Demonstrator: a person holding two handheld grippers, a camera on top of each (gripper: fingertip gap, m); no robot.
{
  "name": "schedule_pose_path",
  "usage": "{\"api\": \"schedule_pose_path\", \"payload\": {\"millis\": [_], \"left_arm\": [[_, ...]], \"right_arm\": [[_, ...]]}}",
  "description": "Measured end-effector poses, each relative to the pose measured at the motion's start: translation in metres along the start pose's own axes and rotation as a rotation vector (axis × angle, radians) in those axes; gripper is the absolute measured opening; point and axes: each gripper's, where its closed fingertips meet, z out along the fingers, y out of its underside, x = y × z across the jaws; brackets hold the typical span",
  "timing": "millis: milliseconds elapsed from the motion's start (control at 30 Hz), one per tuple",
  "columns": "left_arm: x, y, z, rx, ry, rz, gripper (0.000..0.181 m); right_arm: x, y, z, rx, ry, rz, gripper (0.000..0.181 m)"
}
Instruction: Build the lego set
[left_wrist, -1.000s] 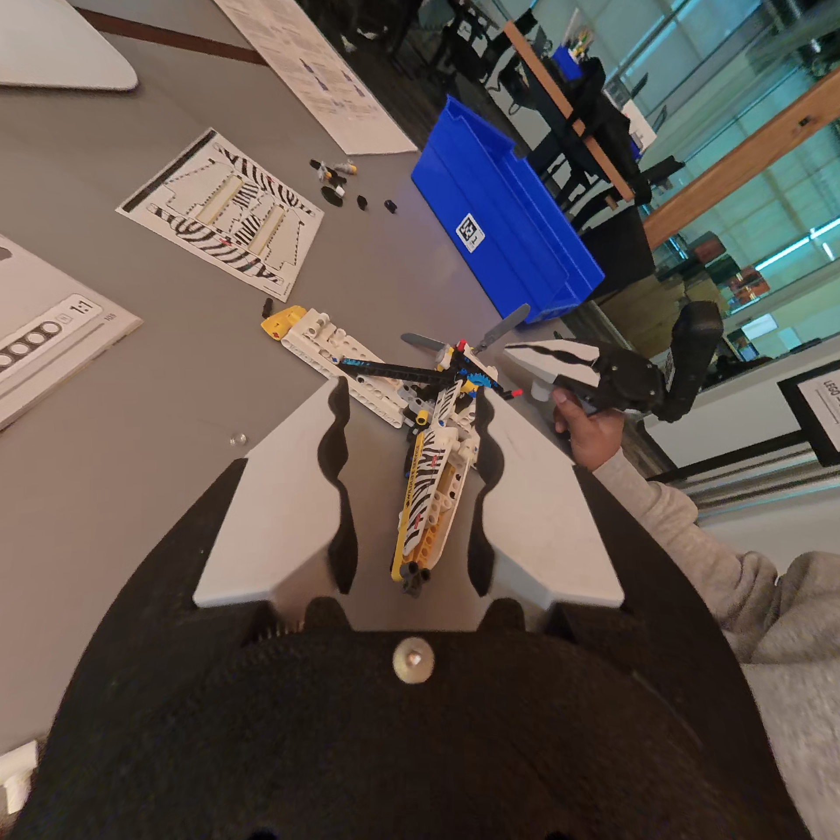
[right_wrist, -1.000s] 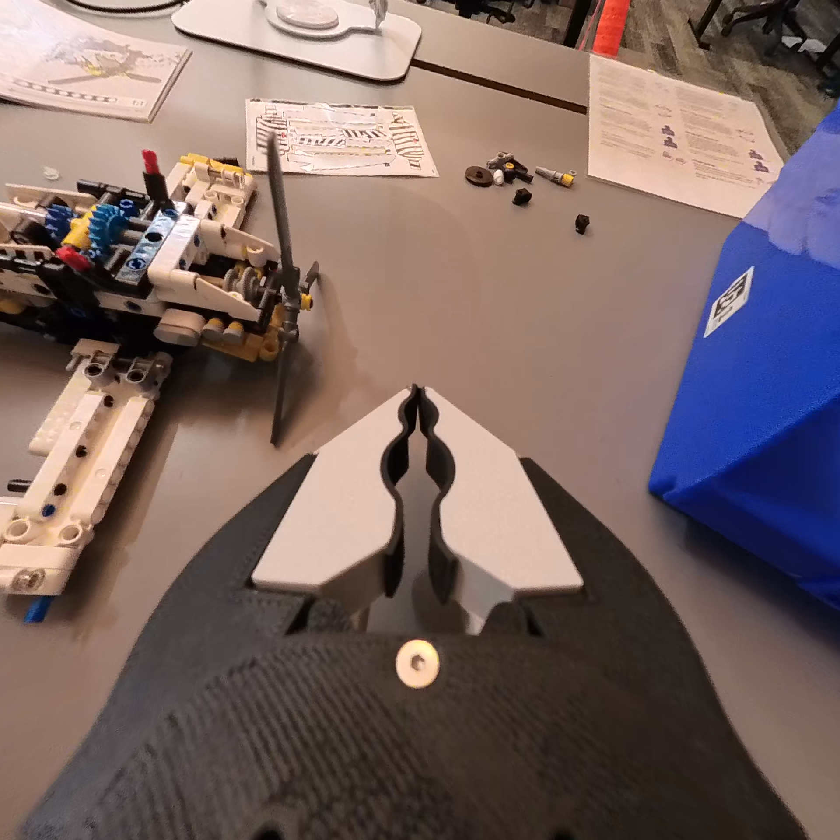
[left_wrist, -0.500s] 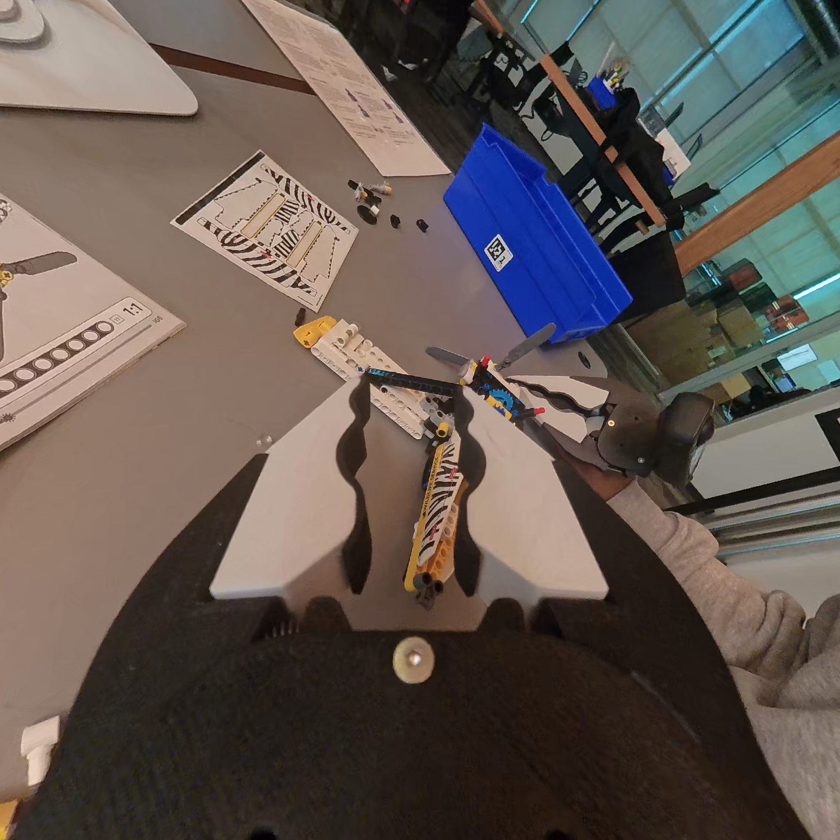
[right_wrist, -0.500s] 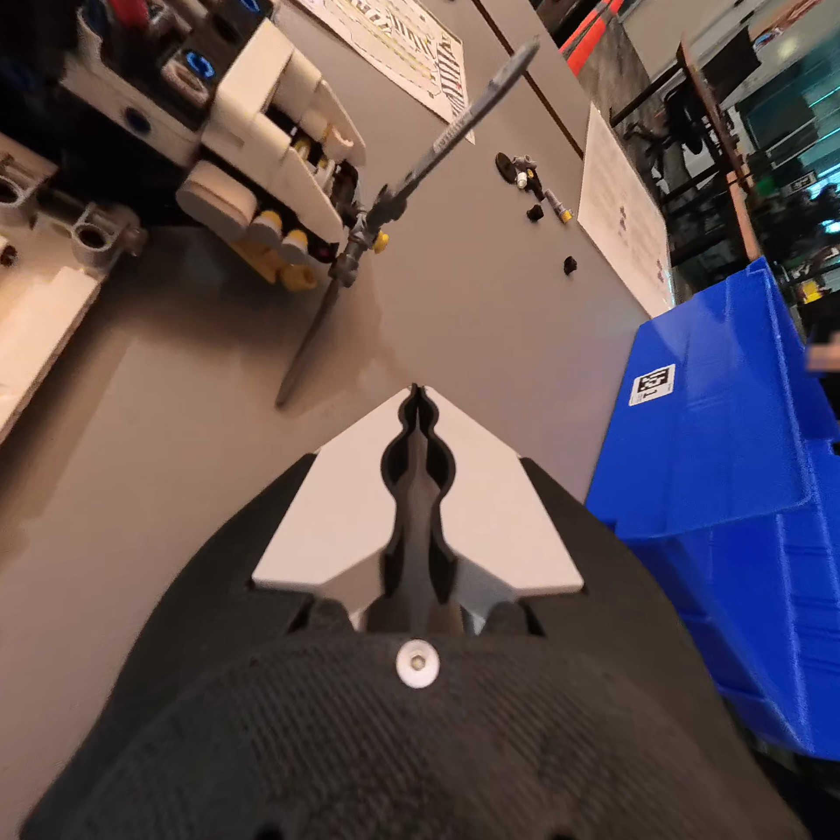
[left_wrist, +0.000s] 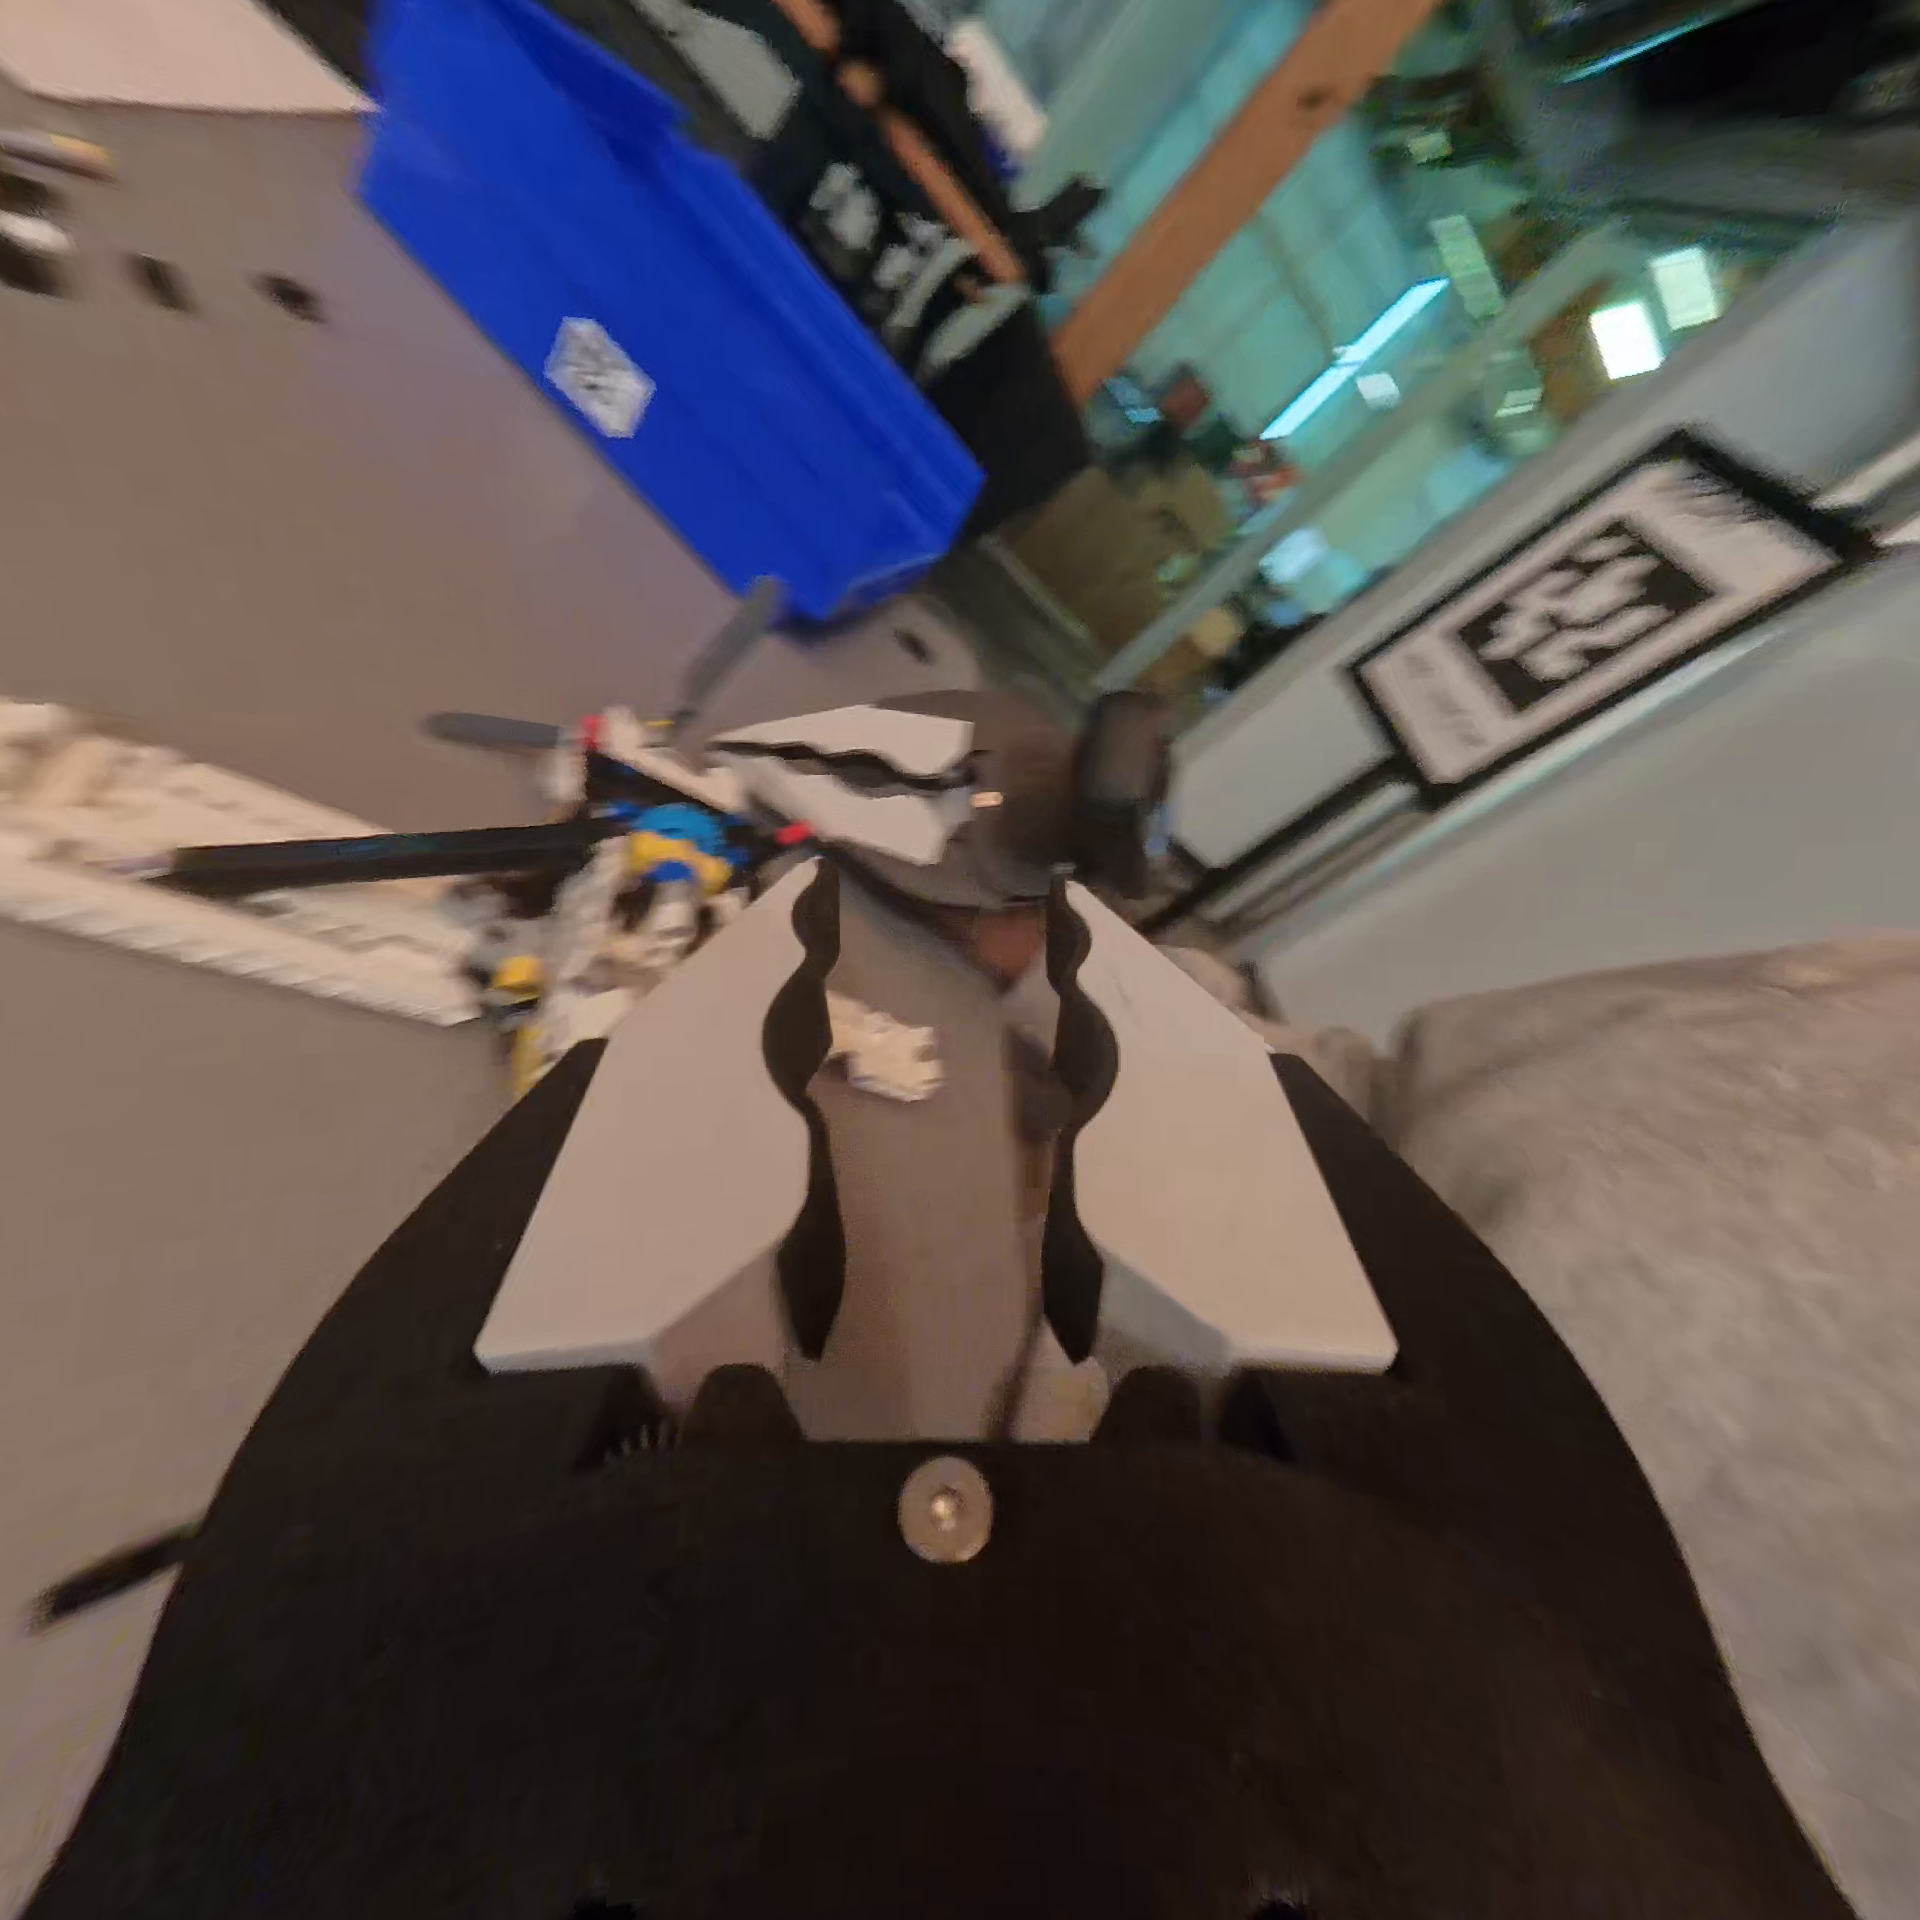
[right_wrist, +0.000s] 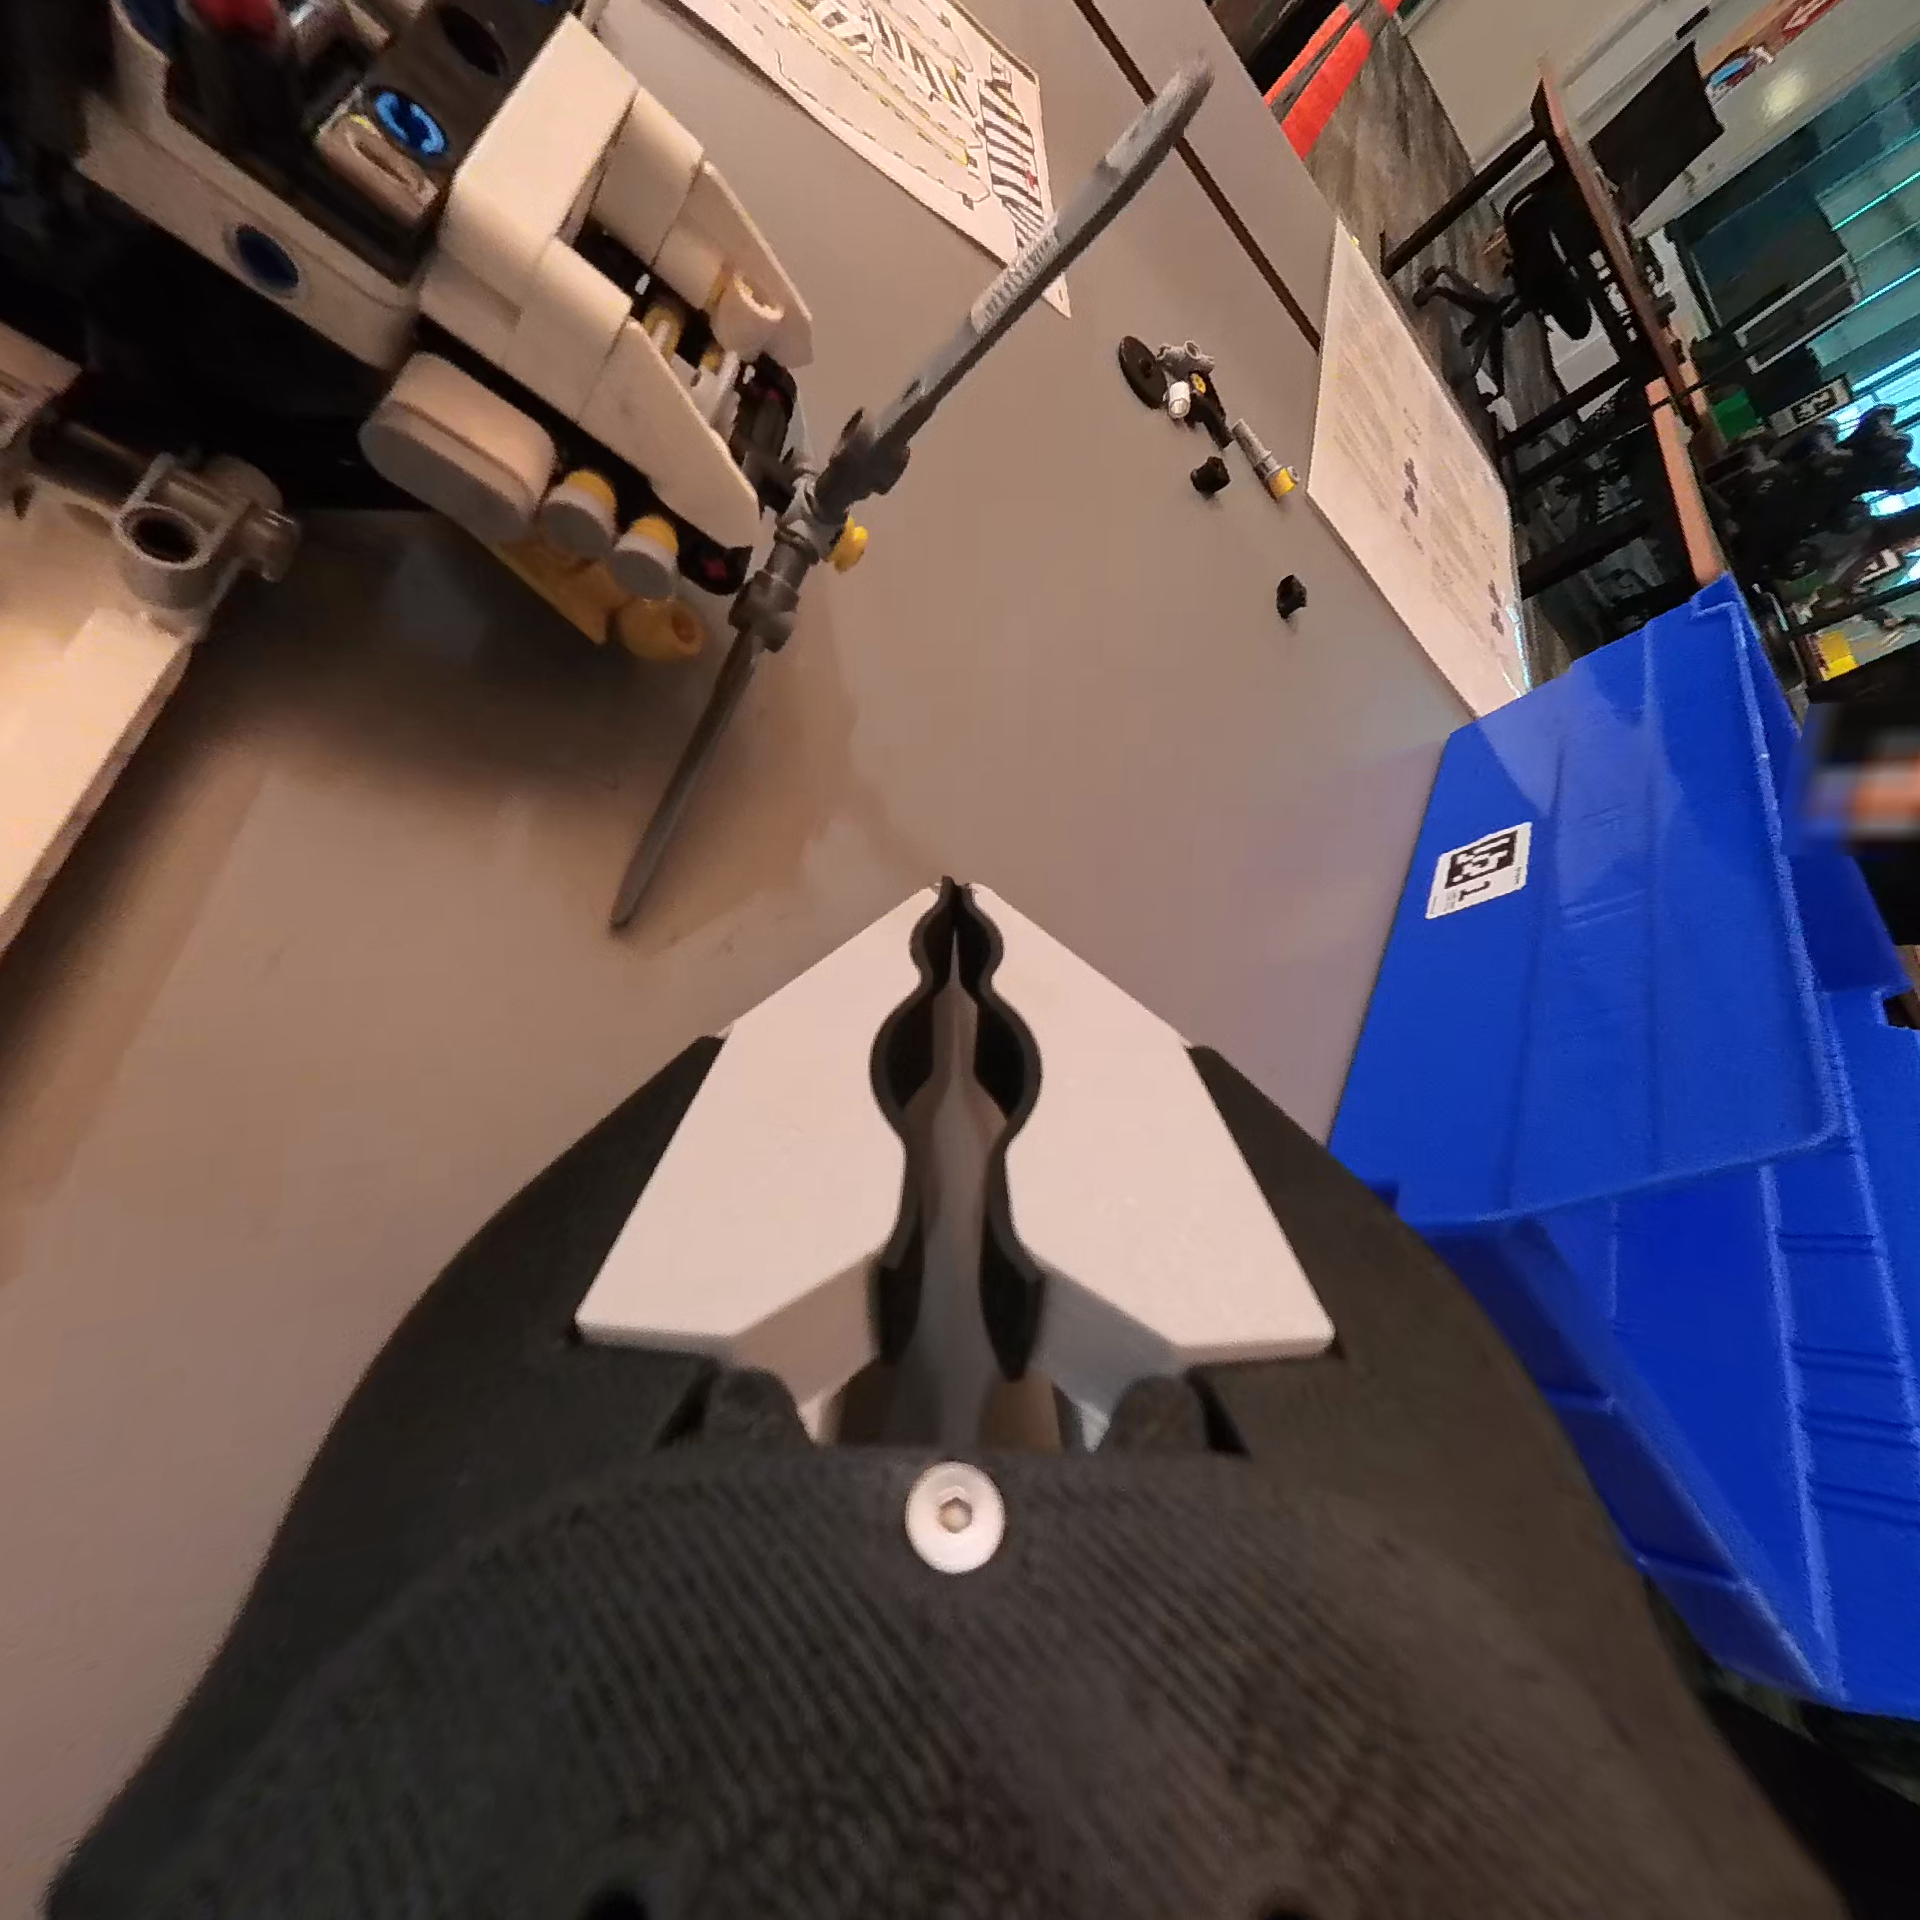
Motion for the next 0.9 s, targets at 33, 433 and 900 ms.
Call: {"api": "schedule_pose_path", "payload": {"millis": [33, 433, 900], "left_arm": [[0.014, -0.002, 0.002, 0.014, 0.094, -0.028, 0.038], [0.056, -0.021, -0.012, 0.123, 0.438, -0.133, 0.059], [0.057, -0.009, -0.003, 0.057, 0.432, -0.132, 0.071]], "right_arm": [[0.0, 0.0, 0.0, 0.0, -0.001, 0.001, 0.0], [0.002, 0.0, 0.0, 0.007, -0.015, 0.027, 0.0], [0.013, -0.006, -0.006, 0.075, -0.011, 0.111, 0.0]]}}
